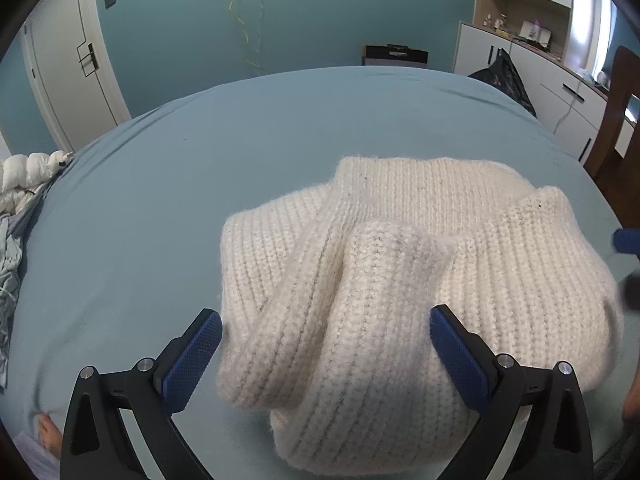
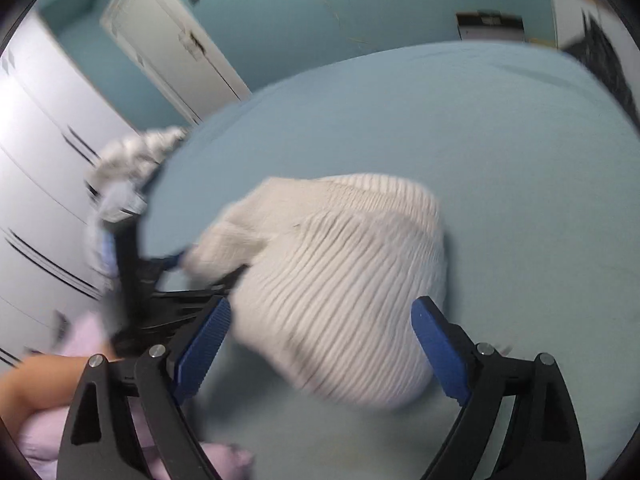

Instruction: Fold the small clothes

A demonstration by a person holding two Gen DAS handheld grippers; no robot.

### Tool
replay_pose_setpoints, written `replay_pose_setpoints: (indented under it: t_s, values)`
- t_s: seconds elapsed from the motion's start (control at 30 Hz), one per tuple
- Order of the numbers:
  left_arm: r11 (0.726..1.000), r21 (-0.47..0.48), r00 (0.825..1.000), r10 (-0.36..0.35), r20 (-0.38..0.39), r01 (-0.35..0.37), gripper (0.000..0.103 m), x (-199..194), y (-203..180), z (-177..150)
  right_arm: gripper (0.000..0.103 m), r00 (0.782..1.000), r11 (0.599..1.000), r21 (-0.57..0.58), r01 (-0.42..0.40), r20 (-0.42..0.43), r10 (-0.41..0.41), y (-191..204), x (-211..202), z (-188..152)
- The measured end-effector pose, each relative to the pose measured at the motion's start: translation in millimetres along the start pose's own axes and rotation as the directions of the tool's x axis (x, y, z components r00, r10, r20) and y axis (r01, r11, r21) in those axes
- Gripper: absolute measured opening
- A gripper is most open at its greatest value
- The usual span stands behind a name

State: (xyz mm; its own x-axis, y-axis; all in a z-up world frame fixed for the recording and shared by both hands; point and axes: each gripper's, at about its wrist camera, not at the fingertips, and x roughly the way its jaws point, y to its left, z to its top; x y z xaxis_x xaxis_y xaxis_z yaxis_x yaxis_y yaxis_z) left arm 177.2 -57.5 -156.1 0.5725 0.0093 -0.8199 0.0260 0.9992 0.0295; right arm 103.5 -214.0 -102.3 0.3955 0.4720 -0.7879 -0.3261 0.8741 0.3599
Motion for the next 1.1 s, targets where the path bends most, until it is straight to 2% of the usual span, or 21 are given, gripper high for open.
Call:
replay_pose_setpoints:
  t_s: [0.07, 0.1, 0.13, 0.23, 0.33, 0.47, 0.6, 0.63, 0.7, 0.8, 0.87, 0.93, 0.97, 1.03, 1.07, 1.1]
  values:
    - [1.000, 0.010, 1.000, -0.014, -0.012, 0.014, 0.103, 8, -5, 5, 0.090, 0.993, 0.990, -0.089, 0.111, -0.036, -0.114, -4, 23, 6]
    - [0.999, 0.015, 0.999, -0.029, -0.014, 0.029, 0.103, 9, -5, 7, 0.097, 0.981, 0.977, -0.127, 0.172, -0.070, -0.181, -4, 38, 2]
    - [0.998, 0.030, 0.999, -0.048, -0.013, 0.049, 0.103, 9, -8, 5, 0.102, 0.975, 0.970, -0.144, 0.196, -0.079, -0.209, -8, 47, -2]
    - [0.997, 0.070, 0.999, -0.044, -0.001, 0.044, 0.103, 5, -16, 1, 0.101, 0.955, 0.944, -0.190, 0.270, -0.074, -0.287, -18, 52, -11]
    - [0.997, 0.077, 1.000, -0.023, 0.016, 0.022, 0.103, 4, -17, 0, 0.101, 0.949, 0.935, -0.196, 0.296, -0.054, -0.311, -21, 53, -22]
    - [0.998, 0.049, 1.000, -0.027, 0.010, 0.027, 0.103, 4, -11, 1, 0.101, 0.936, 0.906, -0.240, 0.348, 0.032, -0.351, -4, 33, -25]
    - [0.998, 0.032, 0.999, -0.050, -0.006, 0.050, 0.103, 9, -8, 4, 0.102, 0.947, 0.911, -0.274, 0.308, 0.181, -0.266, 17, -23, -46]
    - [0.998, 0.031, 0.999, -0.049, -0.004, 0.049, 0.103, 9, -7, 4, 0.102, 0.951, 0.909, -0.299, 0.291, 0.192, -0.241, 18, -30, -55]
    - [0.998, 0.032, 0.999, -0.046, 0.001, 0.046, 0.103, 10, -7, 4, 0.102, 0.960, 0.898, -0.349, 0.269, 0.171, -0.221, 15, -36, -84]
    - [0.999, 0.031, 0.999, -0.044, 0.006, 0.043, 0.103, 8, -5, 1, 0.102, 0.953, 0.871, -0.389, 0.302, 0.114, -0.279, 2, -20, -106]
    - [0.998, 0.030, 0.999, -0.047, 0.002, 0.047, 0.103, 9, -5, 0, 0.102, 0.936, 0.829, -0.440, 0.345, 0.096, -0.339, -4, -7, -119]
    - [0.998, 0.028, 0.999, -0.053, 0.001, 0.053, 0.103, 8, -2, -2, 0.101, 0.882, 0.771, -0.445, 0.455, 0.108, -0.459, -11, 10, -115]
    - [0.998, 0.025, 0.998, -0.055, 0.001, 0.055, 0.103, 8, -1, -2, 0.102, 0.858, 0.767, -0.410, 0.493, 0.085, -0.506, -22, 17, -107]
    - [0.998, 0.022, 0.998, -0.059, -0.001, 0.059, 0.103, 7, 1, -2, 0.102, 0.918, 0.901, -0.243, 0.359, -0.084, -0.388, -56, 20, -88]
    - [0.998, 0.025, 0.998, -0.059, 0.001, 0.059, 0.103, 7, 2, -3, 0.102, 0.935, 0.944, -0.149, 0.296, -0.159, -0.318, -71, 20, -85]
    - [0.998, 0.026, 0.998, -0.063, 0.004, 0.063, 0.103, 7, 4, -4, 0.100, 0.938, 0.966, -0.084, 0.246, -0.229, -0.259, -81, 19, -85]
